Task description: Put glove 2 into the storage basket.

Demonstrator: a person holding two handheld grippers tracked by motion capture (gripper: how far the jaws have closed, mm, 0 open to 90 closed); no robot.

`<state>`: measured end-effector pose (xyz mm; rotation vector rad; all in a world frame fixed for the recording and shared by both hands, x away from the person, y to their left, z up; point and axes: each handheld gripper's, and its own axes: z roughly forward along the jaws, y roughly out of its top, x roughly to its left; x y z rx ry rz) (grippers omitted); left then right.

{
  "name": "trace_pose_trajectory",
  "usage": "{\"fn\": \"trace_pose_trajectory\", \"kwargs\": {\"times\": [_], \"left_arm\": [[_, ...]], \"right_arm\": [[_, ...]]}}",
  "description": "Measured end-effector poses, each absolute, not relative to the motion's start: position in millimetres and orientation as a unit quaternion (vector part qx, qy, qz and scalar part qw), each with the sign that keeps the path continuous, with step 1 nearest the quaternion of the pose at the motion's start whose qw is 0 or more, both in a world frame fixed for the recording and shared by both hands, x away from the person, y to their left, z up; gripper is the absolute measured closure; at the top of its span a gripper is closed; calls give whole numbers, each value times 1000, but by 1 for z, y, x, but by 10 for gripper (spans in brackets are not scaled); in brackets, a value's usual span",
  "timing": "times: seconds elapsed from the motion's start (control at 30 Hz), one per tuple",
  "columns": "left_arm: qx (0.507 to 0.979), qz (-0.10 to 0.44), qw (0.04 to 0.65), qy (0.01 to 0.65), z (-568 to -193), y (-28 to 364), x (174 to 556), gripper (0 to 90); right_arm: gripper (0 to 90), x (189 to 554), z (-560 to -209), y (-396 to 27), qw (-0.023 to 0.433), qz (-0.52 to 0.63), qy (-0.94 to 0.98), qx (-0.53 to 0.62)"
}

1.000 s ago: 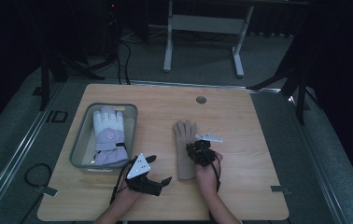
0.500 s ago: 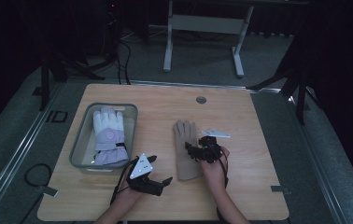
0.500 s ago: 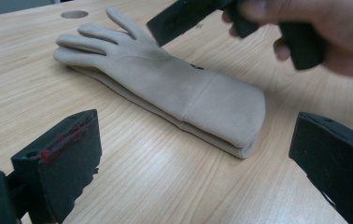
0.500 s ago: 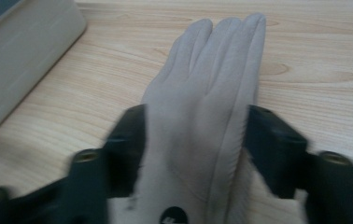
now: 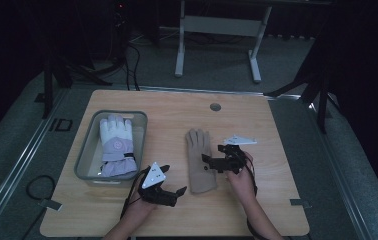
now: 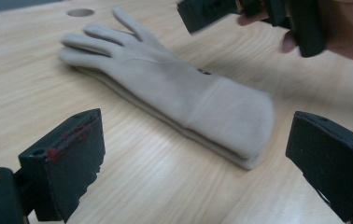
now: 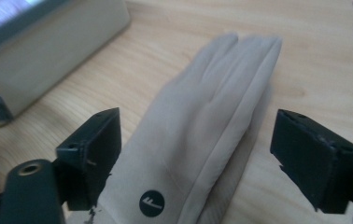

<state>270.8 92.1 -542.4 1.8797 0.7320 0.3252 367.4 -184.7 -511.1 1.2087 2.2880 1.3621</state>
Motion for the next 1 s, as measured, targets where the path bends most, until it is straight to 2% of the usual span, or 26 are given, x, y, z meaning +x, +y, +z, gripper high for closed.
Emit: {"fn": "trace_pose_trajectory", "kwargs": {"times": [0.17, 0.27, 0.33, 0.43, 0.5, 0.63, 0.73, 0.83, 1.0], "left_arm": [[800, 113, 510, 296, -539, 85, 270, 49], [809, 112, 502, 283, -536, 80, 268, 51], [816, 115, 498, 270, -535, 76, 267, 102], [829, 116, 487, 250, -534, 68, 269, 153], [838, 125, 477, 233, -534, 62, 270, 231], [853, 122, 465, 205, -534, 50, 273, 330], [862, 112, 453, 196, -534, 45, 277, 386], [871, 114, 438, 191, -534, 41, 280, 401], [883, 105, 422, 177, -535, 33, 283, 396]], "right_arm": [[156, 371, -499, -197, 66, 471, 765, 434], [121, 373, -495, -200, 61, 466, 769, 433], [107, 375, -494, -200, 64, 467, 767, 435], [148, 380, -492, -199, 71, 463, 769, 435], [204, 387, -492, -197, 72, 455, 774, 434], [285, 400, -492, -192, 68, 457, 768, 443], [298, 410, -497, -184, 60, 449, 769, 452], [302, 422, -506, -173, 52, 437, 768, 465], [259, 440, -524, -155, 45, 406, 776, 480]]}}
